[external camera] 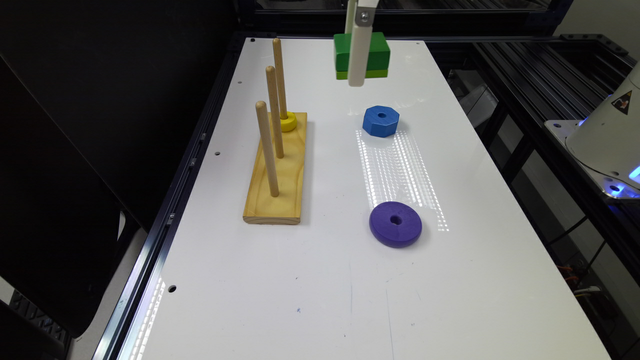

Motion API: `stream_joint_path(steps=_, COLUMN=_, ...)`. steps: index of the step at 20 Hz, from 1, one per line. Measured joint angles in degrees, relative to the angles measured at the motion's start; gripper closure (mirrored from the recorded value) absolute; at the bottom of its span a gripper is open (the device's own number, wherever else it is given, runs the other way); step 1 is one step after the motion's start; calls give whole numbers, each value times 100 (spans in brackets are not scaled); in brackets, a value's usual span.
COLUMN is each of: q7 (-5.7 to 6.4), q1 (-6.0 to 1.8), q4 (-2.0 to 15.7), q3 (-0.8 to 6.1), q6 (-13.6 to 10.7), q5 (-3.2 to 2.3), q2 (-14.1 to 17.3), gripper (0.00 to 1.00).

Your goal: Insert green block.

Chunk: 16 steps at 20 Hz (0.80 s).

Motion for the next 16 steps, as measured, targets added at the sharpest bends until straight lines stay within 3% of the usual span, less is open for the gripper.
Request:
stream_joint_path(steps=6, q7=0, q1=-12, q4=244, q3=0, q6=0, q5=-10, q2=238, gripper=100)
stream_joint_path(steps=16, q7=0, q1=-13, q4=287, q3=24, q6=0, q5=-10, q2=258, gripper=100)
